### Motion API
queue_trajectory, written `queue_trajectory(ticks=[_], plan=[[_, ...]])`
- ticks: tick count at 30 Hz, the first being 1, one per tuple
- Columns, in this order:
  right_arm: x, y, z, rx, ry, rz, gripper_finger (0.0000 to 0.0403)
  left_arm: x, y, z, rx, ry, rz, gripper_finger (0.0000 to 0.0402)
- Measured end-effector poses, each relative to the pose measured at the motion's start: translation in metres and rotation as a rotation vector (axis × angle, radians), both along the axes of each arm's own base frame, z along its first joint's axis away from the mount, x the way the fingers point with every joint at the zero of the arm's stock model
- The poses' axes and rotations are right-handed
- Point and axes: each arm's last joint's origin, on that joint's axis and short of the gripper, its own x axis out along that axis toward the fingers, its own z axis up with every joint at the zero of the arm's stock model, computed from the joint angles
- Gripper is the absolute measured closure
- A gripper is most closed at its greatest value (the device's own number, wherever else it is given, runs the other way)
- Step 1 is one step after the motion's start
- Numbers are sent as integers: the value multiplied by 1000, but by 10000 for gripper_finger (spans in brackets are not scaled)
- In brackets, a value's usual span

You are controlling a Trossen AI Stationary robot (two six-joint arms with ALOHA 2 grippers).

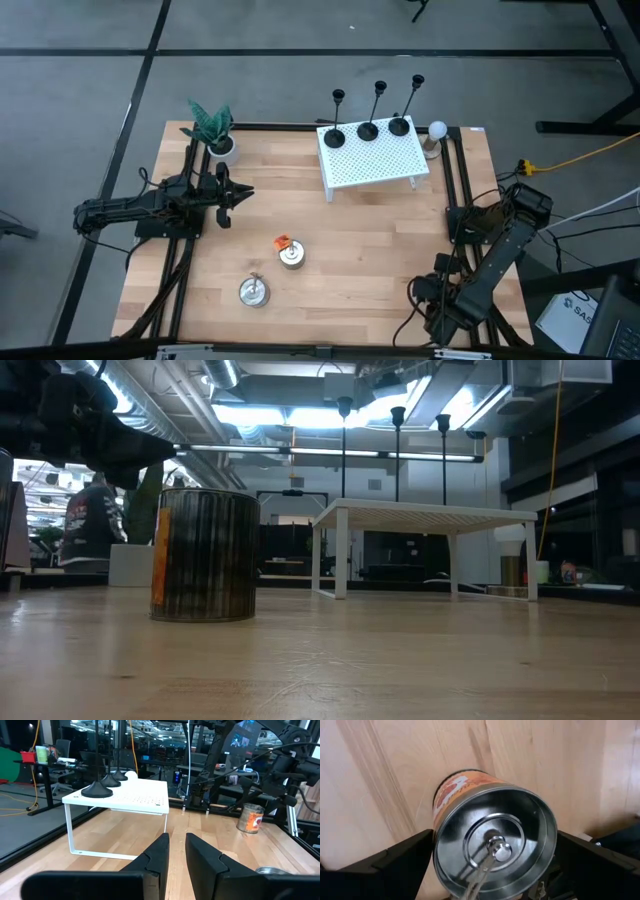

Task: Pick & Place candle stick holders
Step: Put the bottom orange scented candle on the shelf

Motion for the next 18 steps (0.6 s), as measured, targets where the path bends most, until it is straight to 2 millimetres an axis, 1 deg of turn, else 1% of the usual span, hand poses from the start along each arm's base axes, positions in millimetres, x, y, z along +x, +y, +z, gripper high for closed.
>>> queue_trajectory(ticks=[10, 18], plan=[[0, 0, -4, 13, -9, 0, 3, 0, 0, 0, 0, 0, 0, 343], [4, 2, -23, 66, -74, 2, 4, 0, 0, 0, 0, 0, 0, 343]])
